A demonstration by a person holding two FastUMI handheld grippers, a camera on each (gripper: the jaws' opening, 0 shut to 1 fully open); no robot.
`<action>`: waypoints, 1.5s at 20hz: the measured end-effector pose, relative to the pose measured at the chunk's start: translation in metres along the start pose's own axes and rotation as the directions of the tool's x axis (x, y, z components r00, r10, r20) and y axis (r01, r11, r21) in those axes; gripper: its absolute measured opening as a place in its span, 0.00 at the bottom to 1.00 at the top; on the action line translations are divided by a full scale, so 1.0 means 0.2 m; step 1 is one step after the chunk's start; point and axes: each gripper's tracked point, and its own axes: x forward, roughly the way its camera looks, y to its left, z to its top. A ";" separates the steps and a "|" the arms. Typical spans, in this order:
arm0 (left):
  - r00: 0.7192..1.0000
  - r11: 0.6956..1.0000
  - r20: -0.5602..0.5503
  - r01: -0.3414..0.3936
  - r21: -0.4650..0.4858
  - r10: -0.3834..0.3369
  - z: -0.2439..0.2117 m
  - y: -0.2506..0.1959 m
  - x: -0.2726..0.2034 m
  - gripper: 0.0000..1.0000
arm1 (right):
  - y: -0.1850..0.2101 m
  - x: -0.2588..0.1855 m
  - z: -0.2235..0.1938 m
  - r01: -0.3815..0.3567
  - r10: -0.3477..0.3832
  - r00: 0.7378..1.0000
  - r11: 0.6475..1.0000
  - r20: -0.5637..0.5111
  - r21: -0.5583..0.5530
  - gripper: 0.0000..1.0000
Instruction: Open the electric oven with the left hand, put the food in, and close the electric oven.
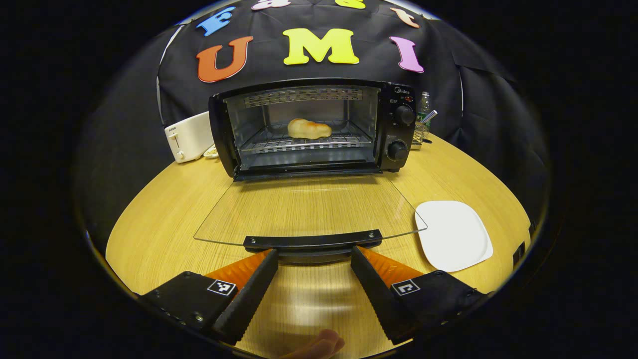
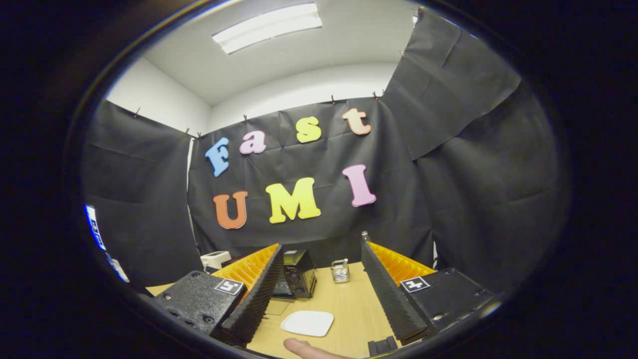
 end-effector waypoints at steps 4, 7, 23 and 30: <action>1.000 1.000 -0.015 0.003 -0.017 -0.003 0.01 0.00 0.00 0.98 | 0.02 0.00 0.01 -0.007 0.008 1.000 1.000 -0.003 0.005 1.00; 1.000 1.000 -0.010 0.002 -0.021 -0.002 0.03 0.00 -0.01 0.98 | 0.04 -0.01 0.00 -0.017 0.017 1.000 1.000 -0.001 0.001 1.00; 0.998 1.000 0.057 -0.002 -0.011 0.002 0.27 0.03 -0.10 0.98 | 0.05 -0.01 -0.01 -0.015 0.015 1.000 1.000 -0.009 0.007 1.00; 0.994 1.000 0.105 -0.001 0.028 -0.002 0.47 0.06 -0.14 0.98 | 0.09 -0.03 0.00 -0.024 0.024 1.000 1.000 -0.003 0.000 1.00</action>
